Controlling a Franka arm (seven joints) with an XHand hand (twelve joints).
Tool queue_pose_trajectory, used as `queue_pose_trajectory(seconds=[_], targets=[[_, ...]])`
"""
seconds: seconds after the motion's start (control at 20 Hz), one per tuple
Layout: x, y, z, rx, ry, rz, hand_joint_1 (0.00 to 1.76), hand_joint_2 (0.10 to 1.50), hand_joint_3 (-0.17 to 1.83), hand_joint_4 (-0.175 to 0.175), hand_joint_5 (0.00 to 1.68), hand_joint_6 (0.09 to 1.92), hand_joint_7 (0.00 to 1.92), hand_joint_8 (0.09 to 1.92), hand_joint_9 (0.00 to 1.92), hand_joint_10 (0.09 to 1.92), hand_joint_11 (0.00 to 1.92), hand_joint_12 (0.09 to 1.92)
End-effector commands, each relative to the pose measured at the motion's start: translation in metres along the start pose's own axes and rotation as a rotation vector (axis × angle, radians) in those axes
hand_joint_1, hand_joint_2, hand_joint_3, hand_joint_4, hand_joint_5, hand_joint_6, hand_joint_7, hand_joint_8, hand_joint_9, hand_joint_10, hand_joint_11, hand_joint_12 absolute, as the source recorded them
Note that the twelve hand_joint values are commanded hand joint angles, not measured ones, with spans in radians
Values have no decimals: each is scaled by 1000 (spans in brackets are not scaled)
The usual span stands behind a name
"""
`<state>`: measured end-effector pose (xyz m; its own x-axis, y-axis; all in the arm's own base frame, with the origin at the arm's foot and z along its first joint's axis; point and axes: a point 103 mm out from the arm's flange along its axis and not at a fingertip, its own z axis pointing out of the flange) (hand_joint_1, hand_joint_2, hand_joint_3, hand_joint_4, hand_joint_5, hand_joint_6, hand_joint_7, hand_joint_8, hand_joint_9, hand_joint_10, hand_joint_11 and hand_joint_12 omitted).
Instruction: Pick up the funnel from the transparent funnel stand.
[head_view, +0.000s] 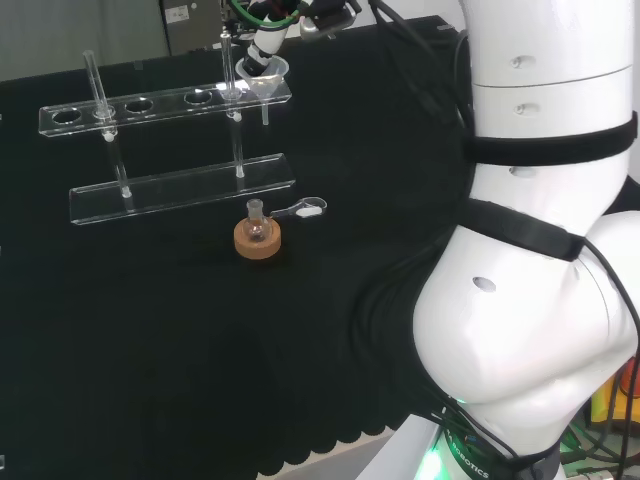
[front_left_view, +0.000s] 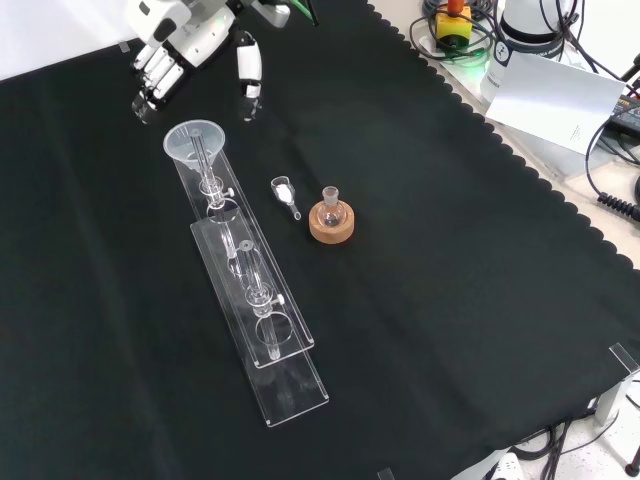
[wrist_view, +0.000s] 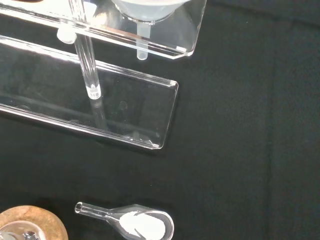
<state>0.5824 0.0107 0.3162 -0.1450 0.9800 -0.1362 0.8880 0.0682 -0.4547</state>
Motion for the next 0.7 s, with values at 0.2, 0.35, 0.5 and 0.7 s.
queue_pose_trajectory(seconds=[0.2, 0.35, 0.5, 0.7], targets=[[6, 16, 9, 32, -32, -8, 582, 731, 247, -12, 0, 87, 0, 111, 82, 820, 65, 1443], [2, 20, 13, 33, -34, -19, 584, 731, 246, -13, 0, 87, 0, 102, 67, 820, 66, 1443], [3, 24, 15, 36, -41, -22, 586, 730, 245, -13, 0, 87, 0, 96, 56, 821, 65, 1443], [21, 25, 15, 28, -61, -33, 591, 729, 242, -15, 0, 87, 0, 87, 41, 831, 65, 1443]])
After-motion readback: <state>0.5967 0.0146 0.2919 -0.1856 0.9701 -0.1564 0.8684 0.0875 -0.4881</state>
